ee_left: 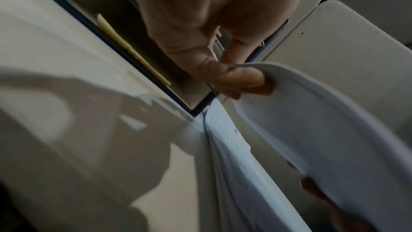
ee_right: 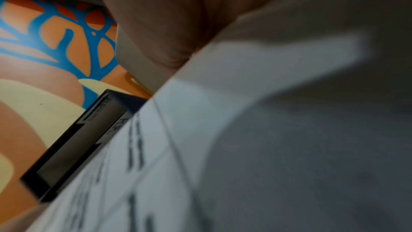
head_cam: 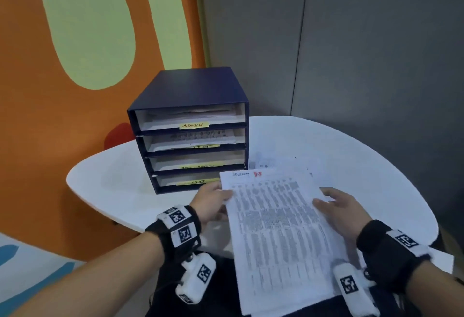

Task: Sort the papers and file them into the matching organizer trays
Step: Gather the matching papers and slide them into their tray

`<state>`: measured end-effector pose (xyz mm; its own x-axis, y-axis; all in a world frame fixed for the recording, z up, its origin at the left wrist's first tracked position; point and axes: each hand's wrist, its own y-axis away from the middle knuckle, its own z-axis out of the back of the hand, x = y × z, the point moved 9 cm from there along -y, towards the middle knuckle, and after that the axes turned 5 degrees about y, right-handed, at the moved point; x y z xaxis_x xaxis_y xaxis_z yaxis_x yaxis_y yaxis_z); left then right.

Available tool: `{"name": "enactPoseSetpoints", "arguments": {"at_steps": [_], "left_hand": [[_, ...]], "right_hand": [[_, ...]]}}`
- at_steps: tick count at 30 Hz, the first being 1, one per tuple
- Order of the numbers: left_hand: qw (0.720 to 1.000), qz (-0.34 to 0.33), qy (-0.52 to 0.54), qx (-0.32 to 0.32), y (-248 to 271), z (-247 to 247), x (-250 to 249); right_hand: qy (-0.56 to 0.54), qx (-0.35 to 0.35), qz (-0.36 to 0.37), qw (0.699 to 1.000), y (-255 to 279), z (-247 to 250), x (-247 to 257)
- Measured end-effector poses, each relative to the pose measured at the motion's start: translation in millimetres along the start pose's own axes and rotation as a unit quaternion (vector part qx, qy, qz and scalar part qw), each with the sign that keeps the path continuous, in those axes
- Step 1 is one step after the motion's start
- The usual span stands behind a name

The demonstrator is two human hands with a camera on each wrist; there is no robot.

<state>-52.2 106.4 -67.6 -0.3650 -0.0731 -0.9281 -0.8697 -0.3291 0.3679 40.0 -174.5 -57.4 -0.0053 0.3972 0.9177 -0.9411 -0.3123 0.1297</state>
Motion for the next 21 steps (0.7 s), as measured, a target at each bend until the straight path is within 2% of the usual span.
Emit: {"name": "enactPoseSetpoints", "arguments": {"at_steps": [4,7,12,17,21], "left_hand": [[0.995,0.007,-0.008,-0.095,-11,47,-10],[0.992,0.024,-0.003,-0.126,-11,82,-21],[0.987,0.048,0.047,-0.145,-6,138,-26],[0.982,0.040,0.089,-0.164,-1,178,-30],[0.987,0.048,0.105,-0.109,-2,179,-27]], "right_hand": [[-0.003,0.044,-0.009,0.999,-3,-46,10],[-0.003,0.050,-0.004,0.999,-4,-79,23],[-0.012,0.077,-0.002,0.997,-10,-129,48],[-0.010,0.101,-0.004,0.995,-28,-159,81],[0.002,0.066,-0.035,0.997,-50,-158,100]]}}
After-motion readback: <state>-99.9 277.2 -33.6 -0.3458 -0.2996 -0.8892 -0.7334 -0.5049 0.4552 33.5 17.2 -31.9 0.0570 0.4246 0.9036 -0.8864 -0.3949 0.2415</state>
